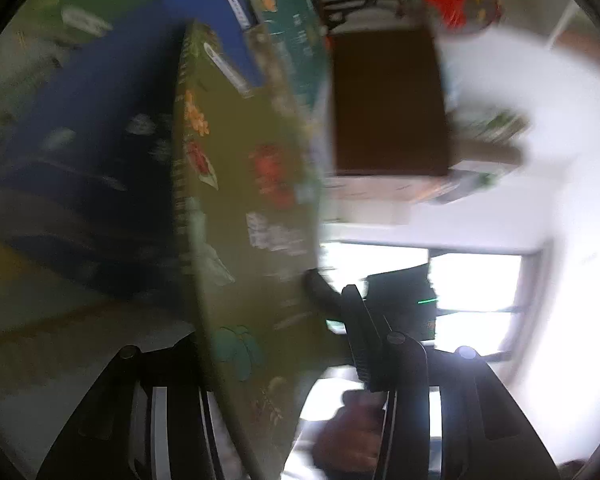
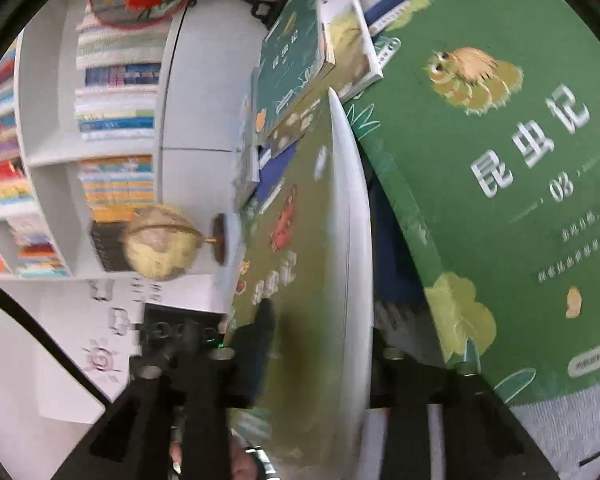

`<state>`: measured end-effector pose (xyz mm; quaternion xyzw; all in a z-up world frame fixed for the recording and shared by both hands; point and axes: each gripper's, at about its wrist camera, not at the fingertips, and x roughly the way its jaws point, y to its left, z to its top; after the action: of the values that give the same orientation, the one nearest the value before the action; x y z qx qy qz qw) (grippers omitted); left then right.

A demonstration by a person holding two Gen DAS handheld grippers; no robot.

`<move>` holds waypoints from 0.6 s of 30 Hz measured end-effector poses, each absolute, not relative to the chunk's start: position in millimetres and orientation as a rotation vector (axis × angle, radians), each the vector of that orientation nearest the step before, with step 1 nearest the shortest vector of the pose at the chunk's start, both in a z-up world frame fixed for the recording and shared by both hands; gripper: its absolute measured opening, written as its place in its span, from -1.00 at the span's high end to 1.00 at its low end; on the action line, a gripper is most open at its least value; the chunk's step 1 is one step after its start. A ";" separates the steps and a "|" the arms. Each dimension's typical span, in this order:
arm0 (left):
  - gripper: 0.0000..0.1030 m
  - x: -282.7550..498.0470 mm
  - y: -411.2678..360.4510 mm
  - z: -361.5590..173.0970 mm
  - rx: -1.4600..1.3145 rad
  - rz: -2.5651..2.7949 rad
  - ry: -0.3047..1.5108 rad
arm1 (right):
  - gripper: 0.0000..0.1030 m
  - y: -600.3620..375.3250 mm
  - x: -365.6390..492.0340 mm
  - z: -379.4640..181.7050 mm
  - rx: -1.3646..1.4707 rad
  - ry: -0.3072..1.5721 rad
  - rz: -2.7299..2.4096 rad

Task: Organize books
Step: 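Close the right tool on the butterfly-cover green book and lift it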

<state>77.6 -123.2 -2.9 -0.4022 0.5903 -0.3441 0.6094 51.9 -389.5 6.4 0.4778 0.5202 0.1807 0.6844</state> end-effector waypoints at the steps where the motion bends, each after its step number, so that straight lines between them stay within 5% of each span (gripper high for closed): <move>1: 0.21 74.4 -126.7 -1.0 -0.844 -0.760 1.368 | 0.53 -385.3 52.4 10.1 1.009 1.168 0.392; 11: 0.19 36.6 -170.9 33.6 -0.223 -0.569 1.243 | 0.61 -321.9 40.6 42.5 0.323 1.169 0.350; 18: 0.19 -1.3 -171.7 63.7 -0.220 -0.500 1.153 | 0.63 -320.8 18.0 59.7 0.190 1.077 0.415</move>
<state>-1.3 -171.7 63.7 -0.1028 0.5382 -0.2333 0.8033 18.0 -320.8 59.7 0.0895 0.5083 0.1957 0.8339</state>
